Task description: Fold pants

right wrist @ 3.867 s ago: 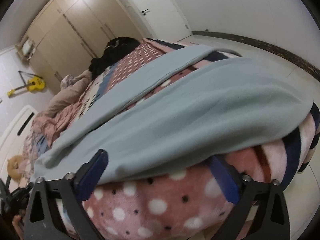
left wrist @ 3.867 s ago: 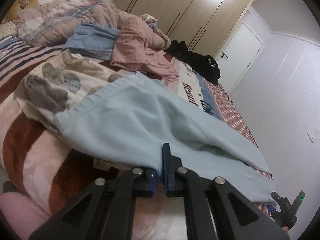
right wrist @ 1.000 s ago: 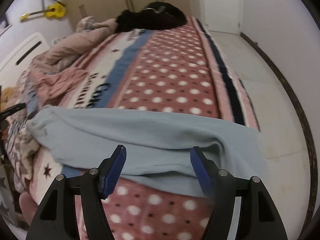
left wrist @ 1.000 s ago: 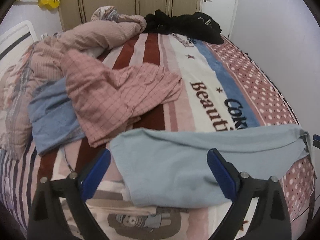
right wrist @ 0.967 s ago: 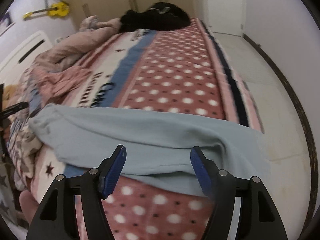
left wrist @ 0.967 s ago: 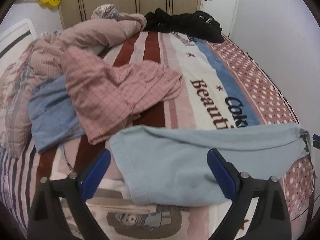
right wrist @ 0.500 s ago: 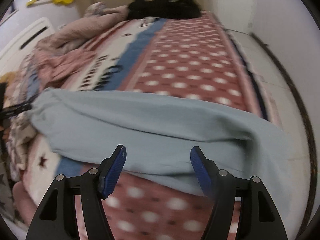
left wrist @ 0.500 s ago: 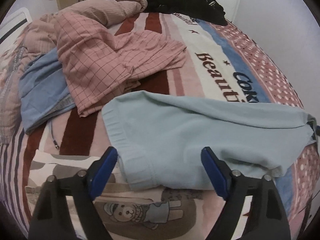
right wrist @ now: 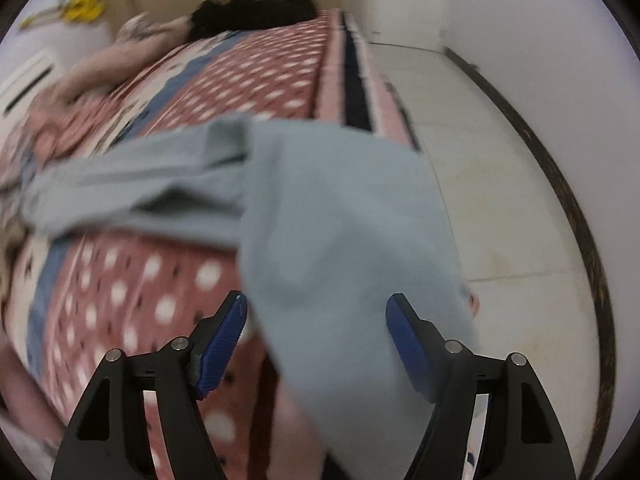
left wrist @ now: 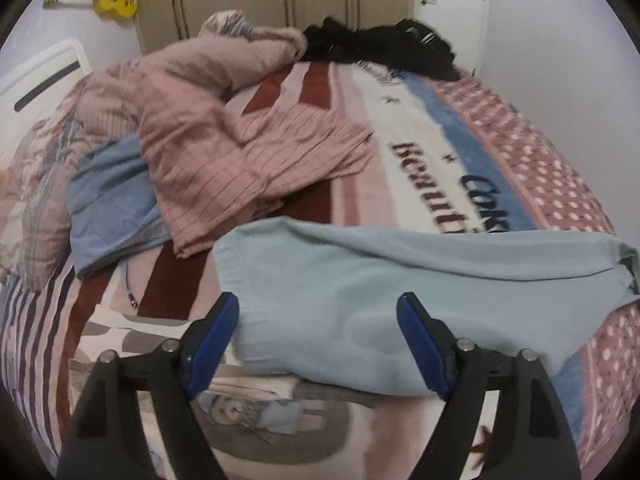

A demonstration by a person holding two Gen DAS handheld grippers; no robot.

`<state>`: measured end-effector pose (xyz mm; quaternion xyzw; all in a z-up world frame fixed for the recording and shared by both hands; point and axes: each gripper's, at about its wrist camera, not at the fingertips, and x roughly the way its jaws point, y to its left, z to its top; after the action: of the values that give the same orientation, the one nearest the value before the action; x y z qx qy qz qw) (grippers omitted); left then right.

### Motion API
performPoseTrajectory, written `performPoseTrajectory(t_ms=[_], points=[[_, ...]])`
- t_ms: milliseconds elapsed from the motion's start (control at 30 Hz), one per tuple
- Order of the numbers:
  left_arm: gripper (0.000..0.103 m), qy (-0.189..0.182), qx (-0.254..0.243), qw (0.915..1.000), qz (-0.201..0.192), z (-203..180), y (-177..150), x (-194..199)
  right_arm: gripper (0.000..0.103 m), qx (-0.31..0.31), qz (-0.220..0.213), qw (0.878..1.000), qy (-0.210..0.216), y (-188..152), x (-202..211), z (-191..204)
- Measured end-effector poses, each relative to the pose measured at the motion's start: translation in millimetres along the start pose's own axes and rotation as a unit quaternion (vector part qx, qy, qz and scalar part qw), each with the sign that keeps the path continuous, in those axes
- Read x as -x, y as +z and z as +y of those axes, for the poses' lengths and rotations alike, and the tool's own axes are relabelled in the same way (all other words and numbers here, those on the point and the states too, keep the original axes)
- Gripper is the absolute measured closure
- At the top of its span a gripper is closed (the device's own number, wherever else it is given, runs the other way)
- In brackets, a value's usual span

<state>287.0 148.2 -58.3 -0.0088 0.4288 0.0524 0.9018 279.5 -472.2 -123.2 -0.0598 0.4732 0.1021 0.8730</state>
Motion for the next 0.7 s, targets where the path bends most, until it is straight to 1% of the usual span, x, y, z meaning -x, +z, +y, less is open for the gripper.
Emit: performPoseTrajectory(t_ms=[33, 67, 100, 133, 200, 233, 267, 300, 333, 367, 400, 500, 600, 633, 700], points=[[0.019, -0.002, -0.001, 1.0, -0.006, -3, 0, 5, 0.024, 0.019, 0.003, 1.0, -0.016, -6, -1, 6], [0.019, -0.001, -0.003, 0.9999, -0.01, -6, 0, 9, 0.023, 0.03, 0.004, 0.999, -0.036, -10, -3, 9], [0.019, 0.003, -0.005, 0.9999, -0.013, -10, -1, 11, 0.022, 0.03, 0.001, 0.999, -0.044, -13, -3, 8], [0.019, 0.006, -0.008, 0.9999, -0.013, -13, -1, 13, 0.021, 0.014, -0.004, 0.999, -0.048, -14, -3, 4], [0.019, 0.009, -0.015, 0.9998, -0.009, -18, -2, 14, 0.023, -0.009, -0.011, 0.998, -0.066, -11, -4, 0], [0.019, 0.011, -0.018, 0.9997, -0.008, -21, -3, 15, 0.035, -0.017, -0.019, 0.997, -0.078, -11, -3, -4], [0.019, 0.012, -0.021, 0.9997, -0.008, -23, -3, 16, 0.052, -0.02, -0.023, 0.996, -0.083, -12, -2, -6], [0.019, 0.013, -0.024, 0.9996, -0.008, -25, -4, 17, 0.058, -0.024, -0.026, 0.996, -0.087, -11, -2, -9], [0.019, 0.014, -0.026, 0.9995, -0.01, -28, -4, 18, 0.072, -0.027, -0.03, 0.995, -0.093, -11, 0, -11], [0.019, 0.015, -0.028, 0.9994, -0.011, -30, -3, 19, 0.093, -0.028, -0.033, 0.994, -0.101, -9, 1, -14], [0.019, 0.015, -0.029, 0.9994, -0.012, -31, -4, 19, 0.1, -0.031, -0.038, 0.993, -0.111, -6, 3, -15], [0.019, 0.017, -0.032, 0.9993, -0.014, -36, -1, 18, 0.099, -0.056, -0.071, 0.991, -0.098, -2, 25, -35], [0.019, 0.013, -0.028, 0.9995, -0.011, -38, 2, 12, 0.099, -0.066, -0.084, 0.99, -0.09, 11, 47, -52], [0.019, 0.011, -0.027, 0.9996, -0.007, -39, 3, 8, 0.099, -0.068, -0.086, 0.991, -0.082, 18, 54, -58], [0.019, 0.012, -0.028, 0.9995, -0.002, -41, 3, 2, 0.099, -0.08, -0.065, 0.993, -0.049, 29, 63, -73]])
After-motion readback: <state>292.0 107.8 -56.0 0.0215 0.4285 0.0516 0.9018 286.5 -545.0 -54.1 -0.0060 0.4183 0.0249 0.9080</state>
